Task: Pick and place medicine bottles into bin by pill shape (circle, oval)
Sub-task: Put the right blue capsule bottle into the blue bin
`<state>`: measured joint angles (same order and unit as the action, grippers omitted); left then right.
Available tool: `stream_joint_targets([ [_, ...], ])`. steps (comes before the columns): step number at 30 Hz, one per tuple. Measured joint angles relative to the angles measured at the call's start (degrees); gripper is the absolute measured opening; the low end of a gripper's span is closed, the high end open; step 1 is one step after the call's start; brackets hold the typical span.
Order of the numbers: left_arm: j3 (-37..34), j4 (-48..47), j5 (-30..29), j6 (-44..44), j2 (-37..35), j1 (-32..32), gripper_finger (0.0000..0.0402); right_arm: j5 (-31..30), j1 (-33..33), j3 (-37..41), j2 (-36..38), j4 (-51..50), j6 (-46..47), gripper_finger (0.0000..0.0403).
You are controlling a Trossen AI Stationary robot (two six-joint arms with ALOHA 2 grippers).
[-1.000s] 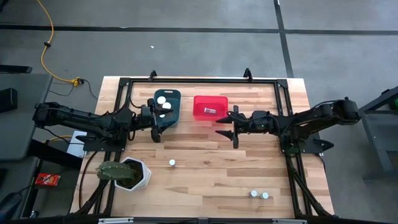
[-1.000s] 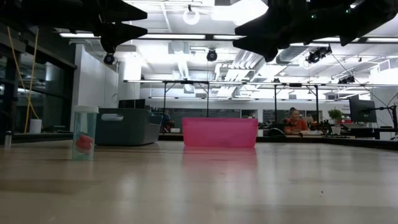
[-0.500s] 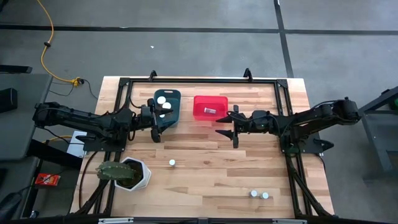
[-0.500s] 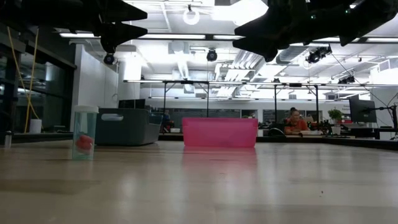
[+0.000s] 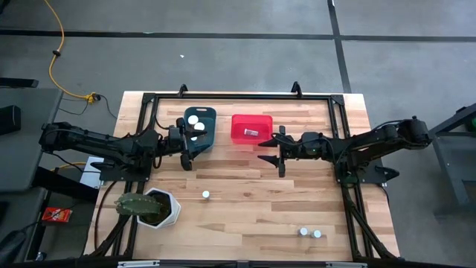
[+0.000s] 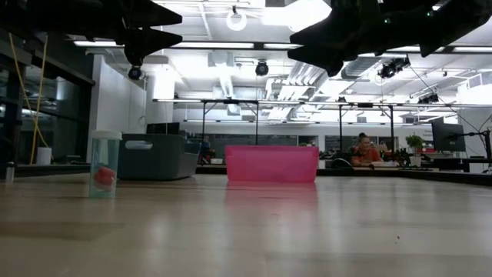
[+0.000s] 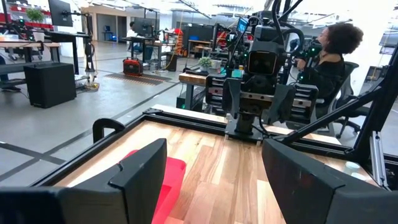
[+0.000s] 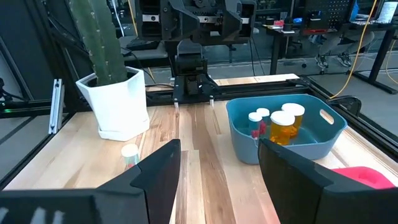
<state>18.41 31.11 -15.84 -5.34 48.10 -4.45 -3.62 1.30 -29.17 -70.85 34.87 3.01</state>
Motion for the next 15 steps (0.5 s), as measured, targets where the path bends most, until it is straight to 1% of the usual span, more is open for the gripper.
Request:
stream_joint_targets([
  [5,0.0,0.0,0.0,0.0,0.0,0.0,0.0252,-0.3,0.8,0.0,0.0,1.8,5.0,0.0209],
  [7,0.0,0.0,0.0,0.0,0.0,0.0,0.0252,-0.3,2.8,-0.3,0.0,0.9,6.8,0.0209],
  [9,0.0,0.0,0.0,0.0,0.0,0.0,0.0252,-0.3,6.1,-1.5,0.0,-2.0,8.0,0.0209],
  [11,0.0,0.0,0.0,0.0,0.0,0.0,0.0252,-1.7,10.3,-3.9,0.0,-8.3,9.3,0.0209],
  [12,0.0,0.0,0.0,0.0,0.0,0.0,0.0252,-3.5,12.6,-5.6,0.0,-13.4,10.4,0.0209],
  [15,0.0,0.0,0.0,0.0,0.0,0.0,0.0252,-11.0,20.0,-13.0,-0.2,-34.8,17.6,0.0209],
])
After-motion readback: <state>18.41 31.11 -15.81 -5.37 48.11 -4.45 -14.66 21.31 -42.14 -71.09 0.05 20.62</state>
